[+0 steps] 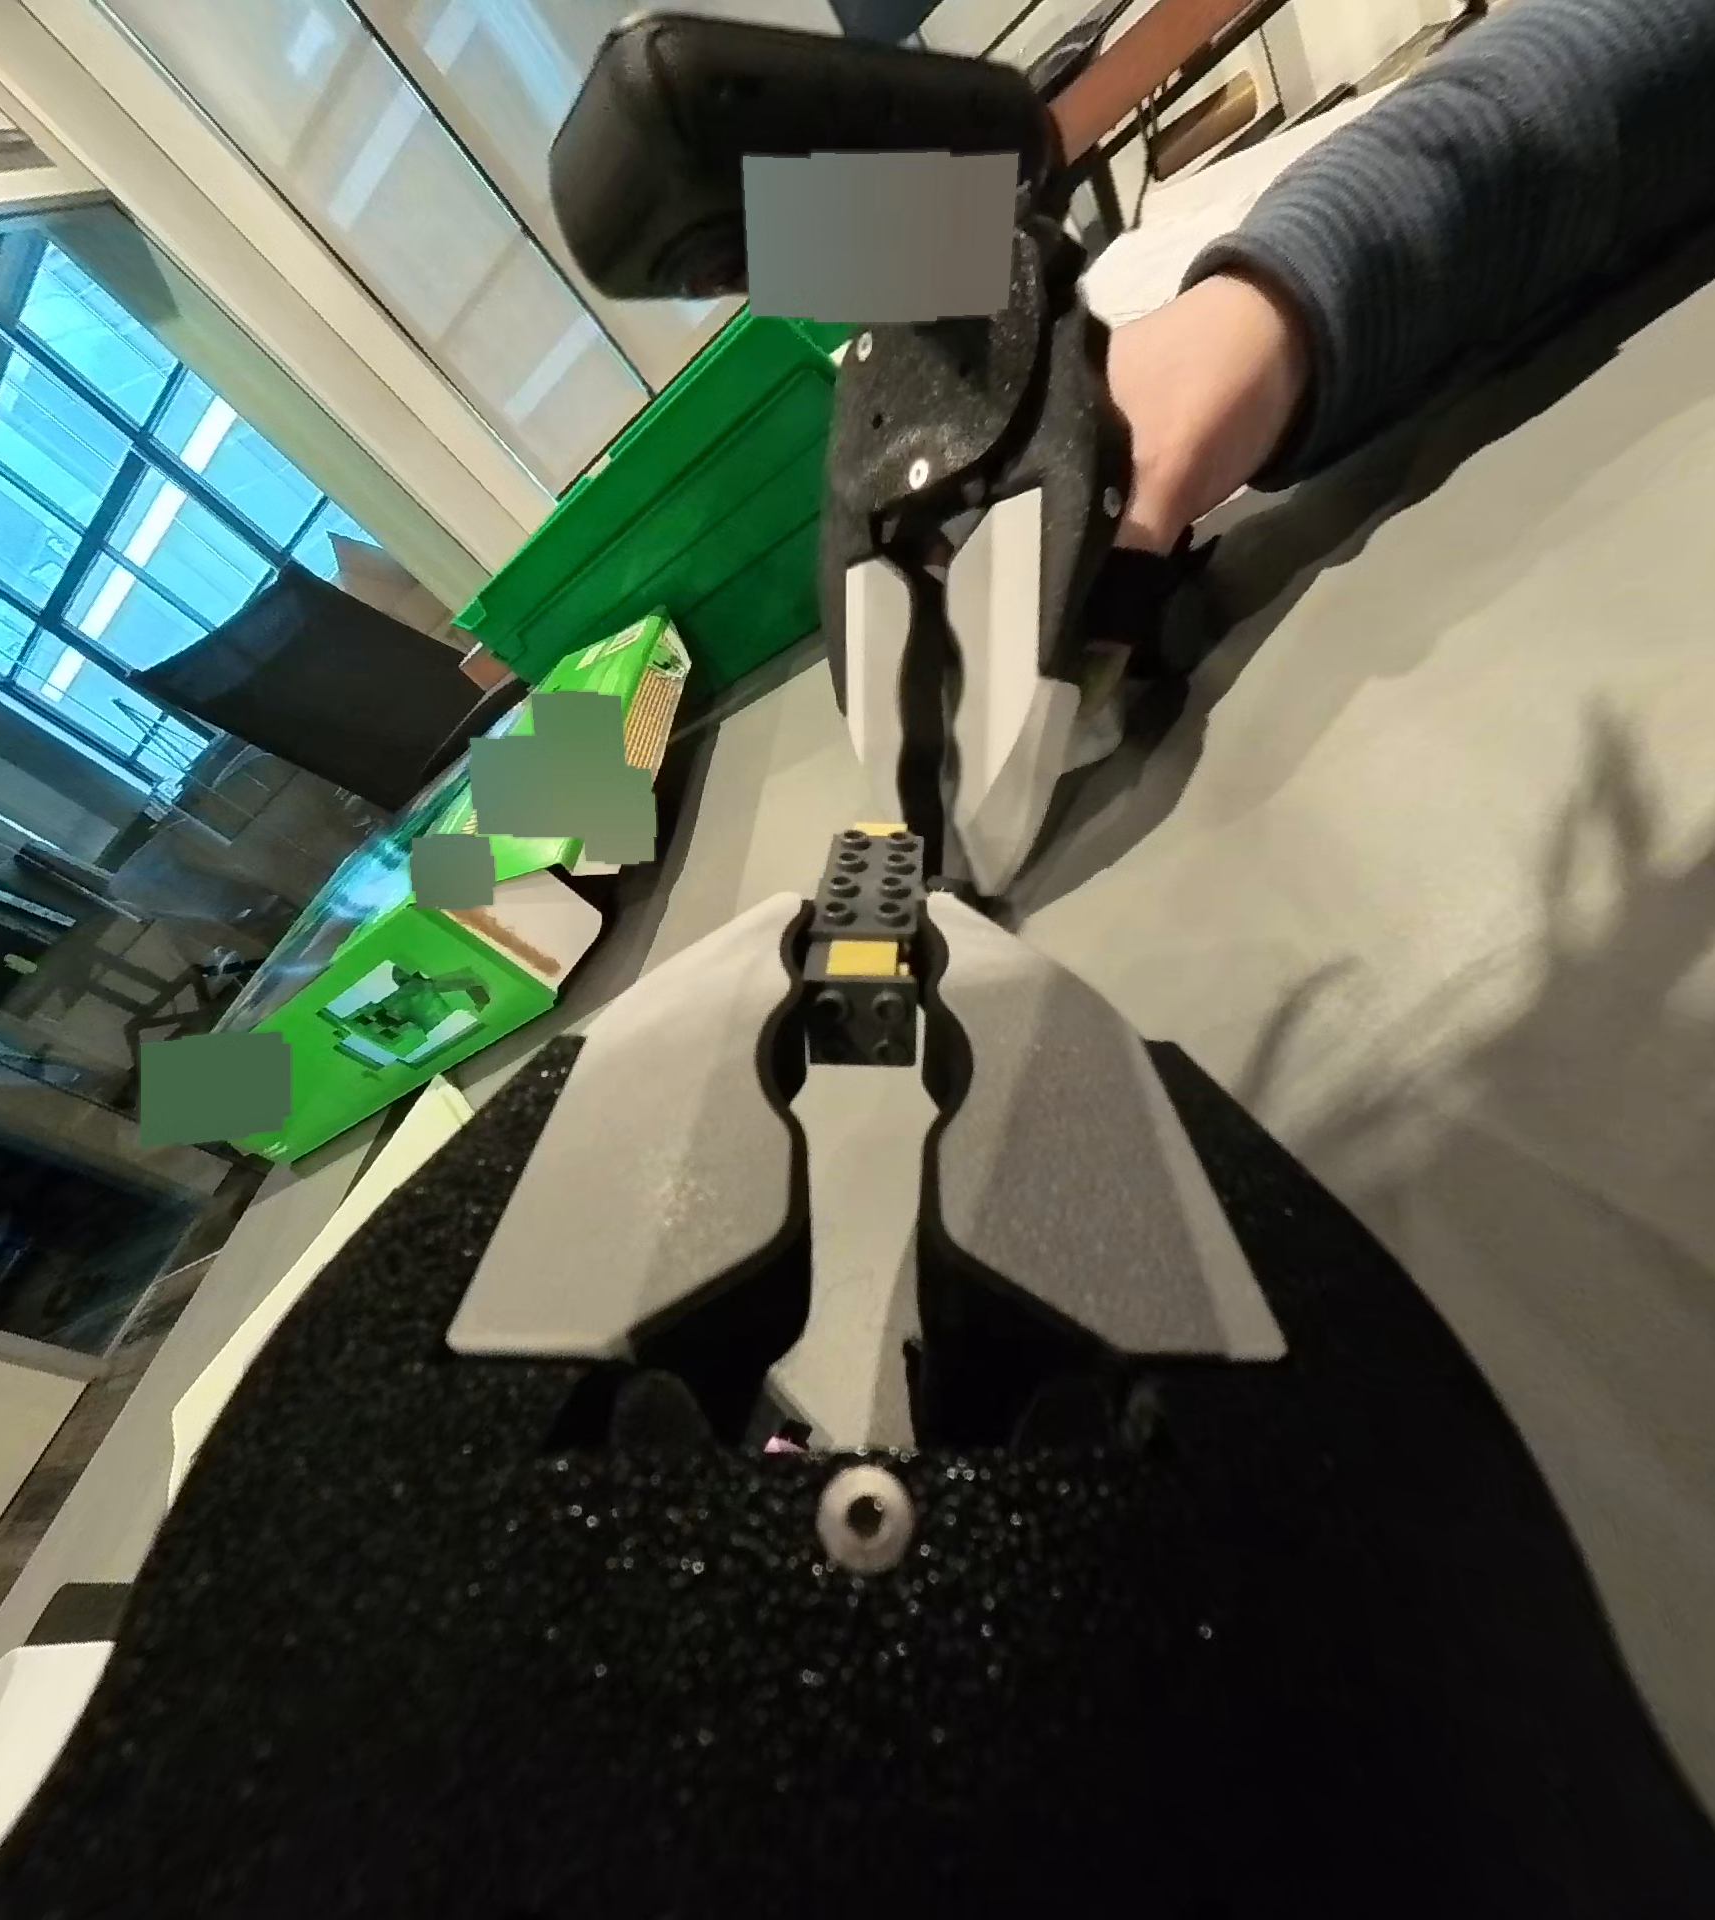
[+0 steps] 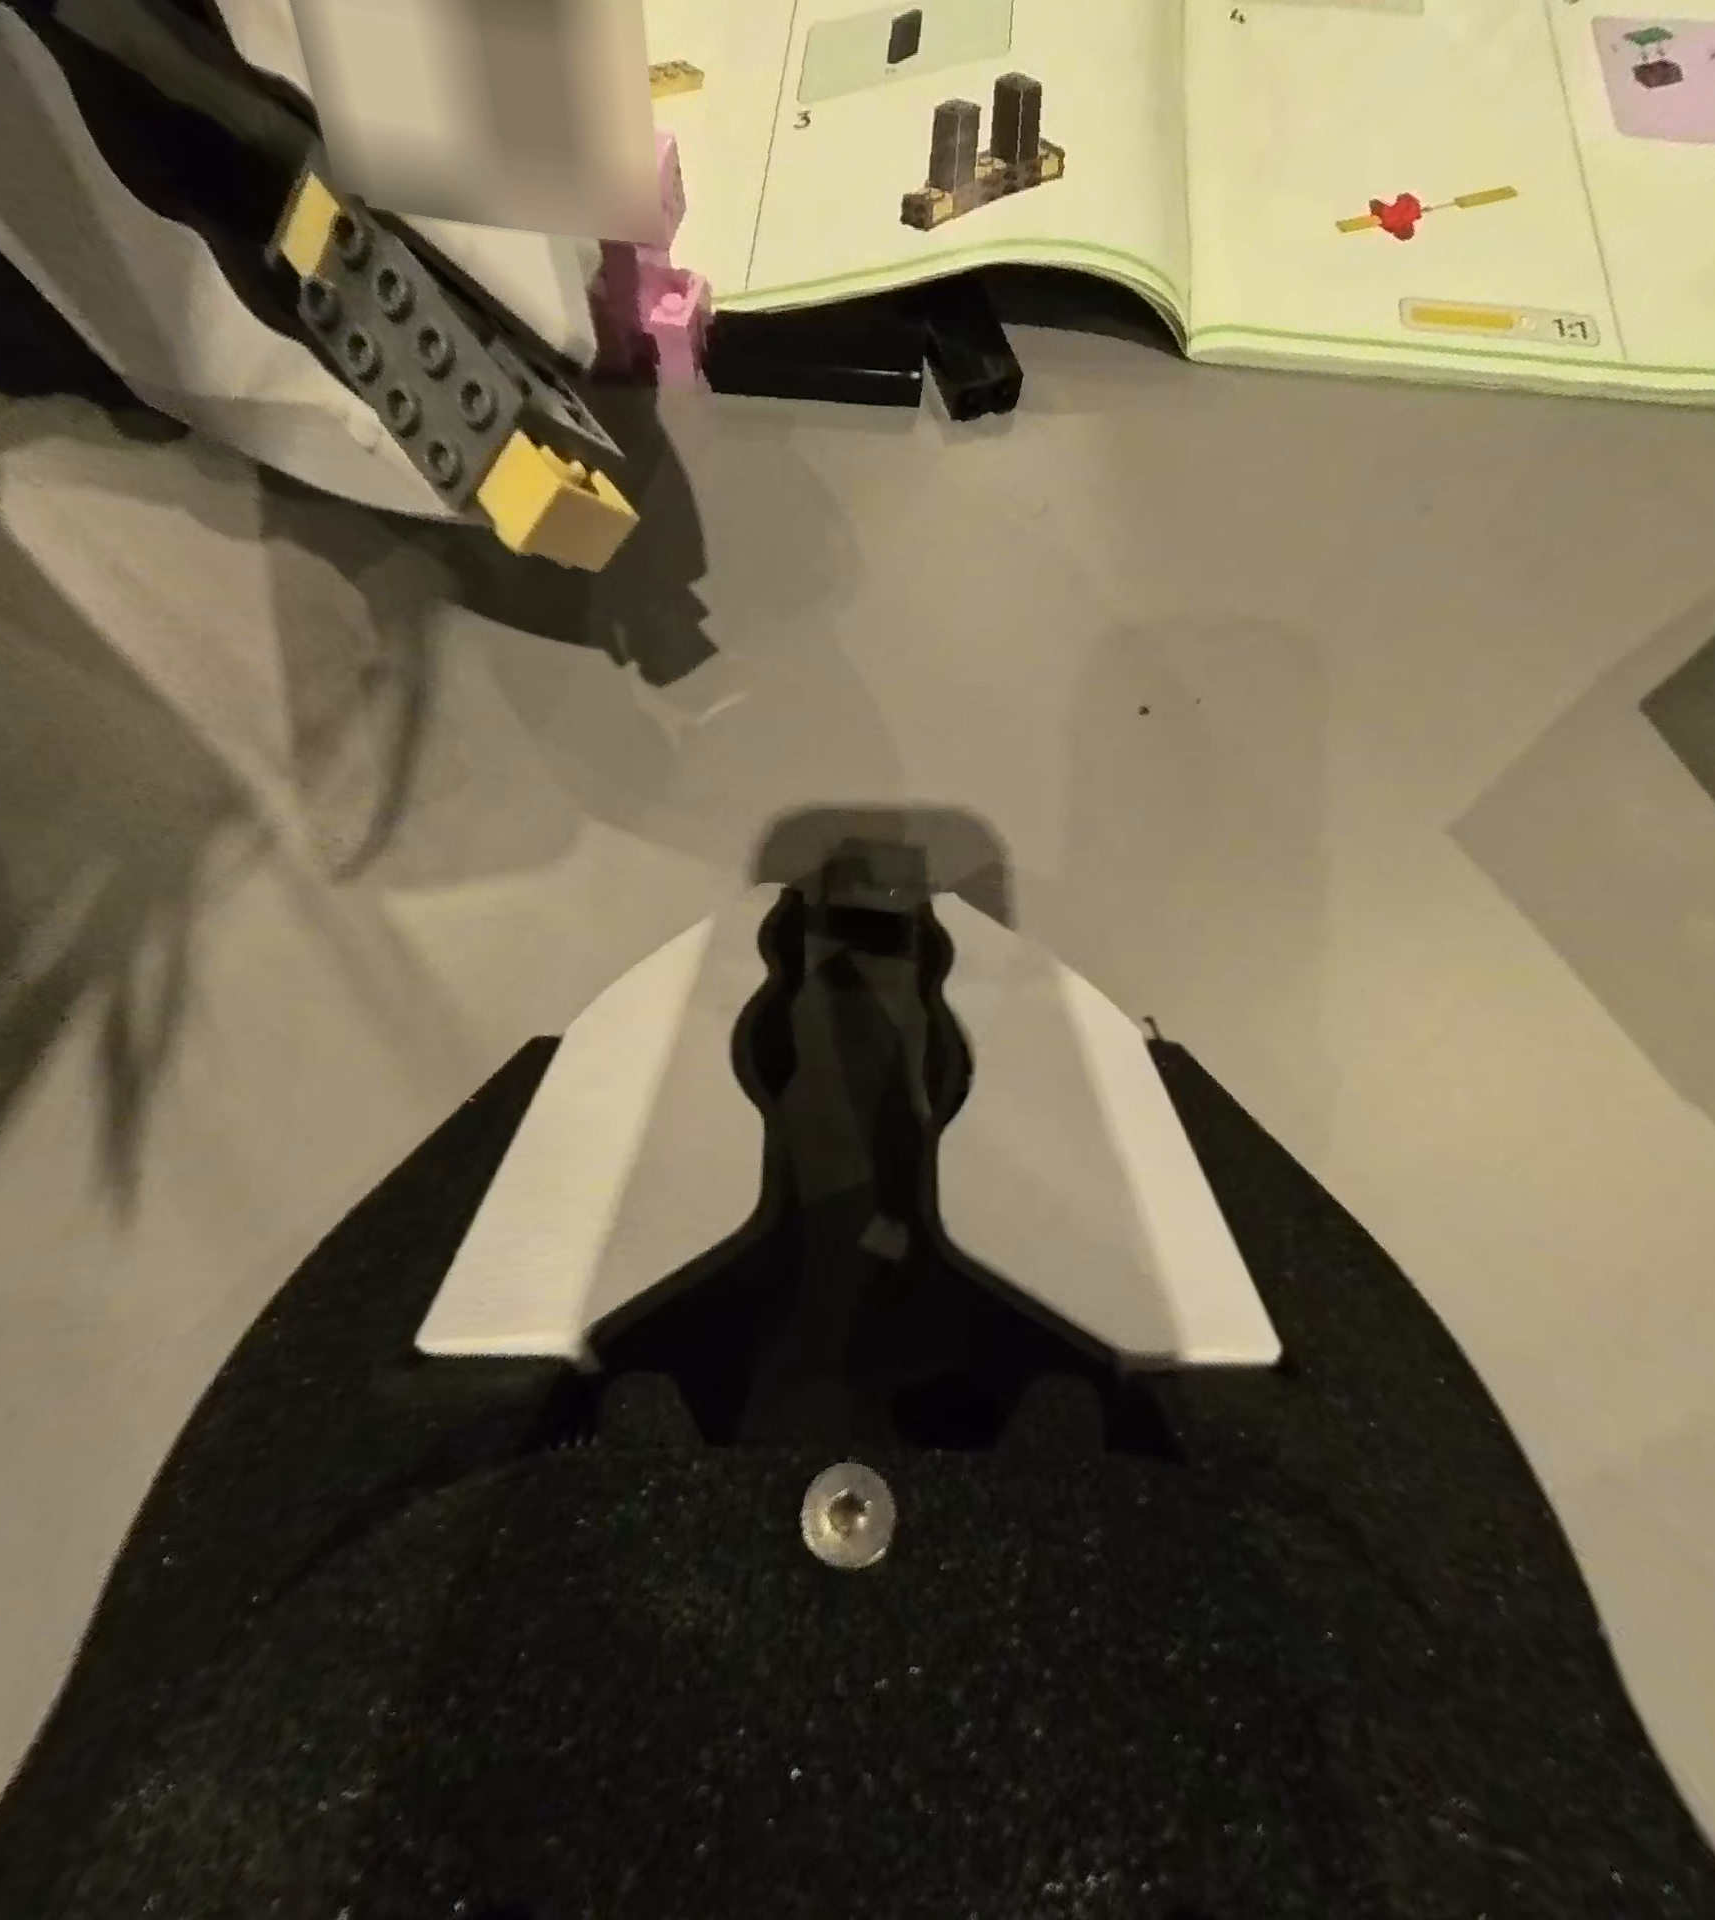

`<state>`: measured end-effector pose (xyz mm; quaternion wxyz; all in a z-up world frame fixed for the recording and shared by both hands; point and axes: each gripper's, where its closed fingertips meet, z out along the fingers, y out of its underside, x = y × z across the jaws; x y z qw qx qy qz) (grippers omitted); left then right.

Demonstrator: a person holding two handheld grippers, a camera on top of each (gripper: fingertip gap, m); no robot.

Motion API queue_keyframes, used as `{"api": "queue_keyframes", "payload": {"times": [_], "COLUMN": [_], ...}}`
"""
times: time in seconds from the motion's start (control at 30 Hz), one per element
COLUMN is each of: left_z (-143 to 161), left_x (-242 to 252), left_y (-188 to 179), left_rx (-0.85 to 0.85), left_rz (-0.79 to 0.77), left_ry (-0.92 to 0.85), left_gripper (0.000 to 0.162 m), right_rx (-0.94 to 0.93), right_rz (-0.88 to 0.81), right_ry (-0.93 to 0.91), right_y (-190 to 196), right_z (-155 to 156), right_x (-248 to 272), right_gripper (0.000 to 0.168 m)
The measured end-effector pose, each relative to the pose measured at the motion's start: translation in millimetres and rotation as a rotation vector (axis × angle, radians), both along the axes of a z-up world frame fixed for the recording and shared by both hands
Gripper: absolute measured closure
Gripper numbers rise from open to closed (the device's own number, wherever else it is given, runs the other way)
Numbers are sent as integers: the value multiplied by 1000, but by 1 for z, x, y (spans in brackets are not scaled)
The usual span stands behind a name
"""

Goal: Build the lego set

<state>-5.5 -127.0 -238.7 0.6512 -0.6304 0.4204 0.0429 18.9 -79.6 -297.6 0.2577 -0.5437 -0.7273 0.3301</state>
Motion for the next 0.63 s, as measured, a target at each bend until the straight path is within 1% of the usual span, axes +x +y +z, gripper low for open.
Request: {"api": "queue_keyframes", "payload": {"times": [0.03,0.13,0.23,0.33,0.43,0.53,0.63], "left_z": [0,0,-1,-3,-5,-4,-3], "left_x": [0,0,0,2,5,14,23], "left_y": [0,0,0,-1,-2,-8,-15], "left_rx": [-1,-2,-4,-11,-21,-9,35], "left_rz": [0,-1,-5,-15,-37,-95,-142], "left_ry": [0,-1,6,16,24,36,81], "left_gripper": [145,145,145,145,145,145,145], "right_rx": [3,8,-8,-89,-191,-262,-288], "right_rz": [1,18,98,262,449,623,734], "right_ry": [3,7,5,-81,-217,-354,-497], "right_y": [0,-2,-6,-16,-29,-40,-47], "right_z": [0,1,8,21,43,62,68], "right_x": [0,0,5,13,18,19,16], "right_gripper": [152,152,152,153,153,153,153]}}
